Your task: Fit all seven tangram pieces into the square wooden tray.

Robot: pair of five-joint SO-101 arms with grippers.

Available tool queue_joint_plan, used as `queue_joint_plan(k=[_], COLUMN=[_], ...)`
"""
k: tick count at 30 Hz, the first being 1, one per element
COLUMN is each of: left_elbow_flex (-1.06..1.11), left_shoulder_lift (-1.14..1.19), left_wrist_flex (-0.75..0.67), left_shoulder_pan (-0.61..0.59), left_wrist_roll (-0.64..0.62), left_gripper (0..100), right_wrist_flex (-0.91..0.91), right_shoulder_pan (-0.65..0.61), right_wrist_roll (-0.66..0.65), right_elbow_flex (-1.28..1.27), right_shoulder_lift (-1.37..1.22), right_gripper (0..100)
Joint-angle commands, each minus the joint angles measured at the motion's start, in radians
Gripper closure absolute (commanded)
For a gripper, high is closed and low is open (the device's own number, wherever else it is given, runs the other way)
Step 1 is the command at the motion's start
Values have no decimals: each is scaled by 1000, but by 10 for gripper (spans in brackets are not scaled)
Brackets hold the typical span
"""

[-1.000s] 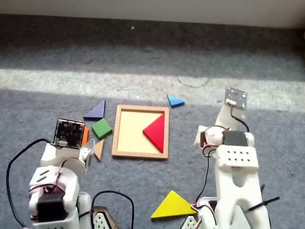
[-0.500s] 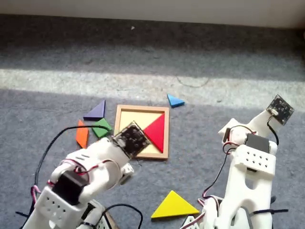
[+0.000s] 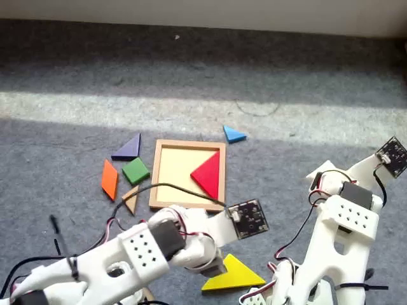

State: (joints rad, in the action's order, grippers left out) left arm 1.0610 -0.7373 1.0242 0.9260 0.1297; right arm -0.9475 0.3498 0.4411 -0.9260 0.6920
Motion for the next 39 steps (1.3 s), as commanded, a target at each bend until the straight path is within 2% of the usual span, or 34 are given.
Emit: queue_joint_plan(k=[1, 5, 9, 13, 16, 25, 28, 33, 39], left_elbow_flex=[-42, -104, -171, -194, -196, -208, -209, -214, -213], left_shoulder_lift=[157, 271, 364, 430, 444, 453, 455, 455, 455], left_wrist_flex=[-112, -135, -135, -137, -140, -137, -138, -135, -135], left_shoulder_pan=[82, 96, 101, 151, 180, 183, 174, 65, -67], left_wrist_roll=[-14, -20, -78, -91, -135, -140, -181, -172, -48], left_gripper=[691, 691, 690, 690, 690, 691, 691, 691, 694], right_wrist_flex=[16, 16, 16, 16, 16, 16, 16, 16, 16], right_shoulder_pan=[12, 8, 8, 12, 12, 10, 10, 8, 7], right_wrist_roll=[11, 8, 6, 6, 5, 5, 5, 5, 5], right_elbow_flex=[16, 18, 18, 18, 18, 15, 15, 12, 10], right_shoulder_lift=[25, 25, 25, 25, 25, 25, 25, 25, 25], right_gripper=[677, 677, 677, 677, 677, 677, 677, 677, 677])
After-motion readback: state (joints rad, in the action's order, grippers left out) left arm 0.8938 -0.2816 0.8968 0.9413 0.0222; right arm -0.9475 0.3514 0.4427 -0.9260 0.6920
